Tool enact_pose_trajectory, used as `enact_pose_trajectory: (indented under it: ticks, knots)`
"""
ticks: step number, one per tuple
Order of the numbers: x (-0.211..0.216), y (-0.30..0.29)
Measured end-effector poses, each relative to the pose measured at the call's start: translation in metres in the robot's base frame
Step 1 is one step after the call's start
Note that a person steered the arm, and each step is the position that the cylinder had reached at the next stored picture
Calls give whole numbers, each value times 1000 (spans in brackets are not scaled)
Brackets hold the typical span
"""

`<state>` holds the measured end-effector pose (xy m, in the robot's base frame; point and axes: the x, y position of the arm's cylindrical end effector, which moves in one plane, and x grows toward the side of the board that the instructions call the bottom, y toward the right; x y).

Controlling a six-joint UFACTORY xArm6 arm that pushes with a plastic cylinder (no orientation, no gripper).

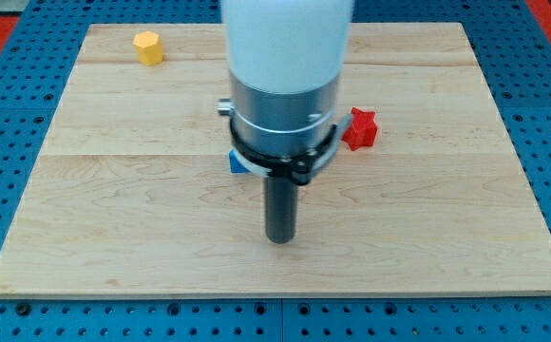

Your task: Push blue cube closer to yellow hexagon

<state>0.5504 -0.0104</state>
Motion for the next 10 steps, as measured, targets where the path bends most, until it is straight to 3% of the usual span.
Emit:
enact_pose_trajectory:
  ticks: [1, 3, 5, 8, 10]
  knots:
    - [-4, -19]
    - [-16, 84]
    - [-94, 142]
    - [-134, 186]
    - [-209, 207]
